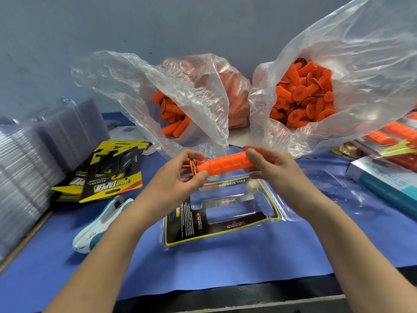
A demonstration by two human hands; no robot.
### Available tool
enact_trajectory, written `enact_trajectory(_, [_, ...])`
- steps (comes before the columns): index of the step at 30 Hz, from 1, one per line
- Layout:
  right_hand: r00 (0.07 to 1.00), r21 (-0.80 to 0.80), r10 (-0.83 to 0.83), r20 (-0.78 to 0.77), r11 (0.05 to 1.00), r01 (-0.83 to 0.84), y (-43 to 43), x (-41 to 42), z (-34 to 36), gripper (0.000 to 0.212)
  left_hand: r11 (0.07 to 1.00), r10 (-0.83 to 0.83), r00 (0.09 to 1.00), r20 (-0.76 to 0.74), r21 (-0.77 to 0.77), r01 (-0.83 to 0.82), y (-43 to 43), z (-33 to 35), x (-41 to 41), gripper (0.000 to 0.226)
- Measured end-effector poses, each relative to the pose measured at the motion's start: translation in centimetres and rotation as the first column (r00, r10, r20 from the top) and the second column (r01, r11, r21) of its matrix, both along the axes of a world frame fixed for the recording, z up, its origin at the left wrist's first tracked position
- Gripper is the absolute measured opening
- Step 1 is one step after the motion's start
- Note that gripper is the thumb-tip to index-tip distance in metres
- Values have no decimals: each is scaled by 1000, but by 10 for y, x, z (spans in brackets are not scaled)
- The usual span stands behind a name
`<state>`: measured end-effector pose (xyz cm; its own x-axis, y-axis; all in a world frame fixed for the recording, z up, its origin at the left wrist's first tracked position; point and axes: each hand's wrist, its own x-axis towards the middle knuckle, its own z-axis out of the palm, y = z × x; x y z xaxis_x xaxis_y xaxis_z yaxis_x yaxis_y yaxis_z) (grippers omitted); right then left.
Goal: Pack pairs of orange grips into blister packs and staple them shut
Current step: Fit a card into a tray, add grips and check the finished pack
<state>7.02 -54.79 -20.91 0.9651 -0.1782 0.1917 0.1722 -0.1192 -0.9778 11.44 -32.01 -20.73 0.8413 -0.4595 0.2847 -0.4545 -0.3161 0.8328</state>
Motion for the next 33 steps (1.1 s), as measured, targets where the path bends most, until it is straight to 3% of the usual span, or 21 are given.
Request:
enact_trajectory(2, [1000, -216, -18, 2, 976, 18, -6, 2, -4, 29, 990, 13, 997, 77, 139, -24, 2, -6, 1, 26])
enact_trajectory(5, [999, -338, 8, 36, 941, 4, -11, 4, -10, 28, 951, 32, 977, 213, 293, -95, 3, -13, 3, 22])
enact_trajectory(8, [993, -473, -85, 85, 874, 115, -19, 6, -19, 28, 918, 23, 965, 260, 377, -123, 6, -20, 6, 20])
enact_trajectory(10, [985, -623, -128, 112, 764, 170, -22, 2, -27, 33, 896, 18, 963, 267, 423, -134, 8, -25, 7, 20])
enact_trajectory(13, [992, -839, -97, 75, 532, 115, -23, -3, -40, 40, 847, 41, 952, 303, 494, -195, 9, -30, 7, 22])
enact_trajectory(16, [998, -939, -62, 13, 343, 34, -22, -4, -51, 39, 832, 46, 946, 319, 511, -213, 8, -30, 6, 24])
enact_trajectory(18, [998, -960, -56, -14, 281, 2, -23, -3, -56, 39, 824, 41, 940, 339, 520, -224, 6, -30, 5, 26])
enact_trajectory(28, [998, -964, -57, 4, 265, 19, -23, -3, -61, 38, 797, 20, 932, 363, 557, -234, -4, -27, 5, 31])
enact_trajectory(33, [998, -958, -62, 5, 286, 22, -24, -4, -62, 37, 837, 57, 932, 358, 492, -241, 4, -8, 12, 25])
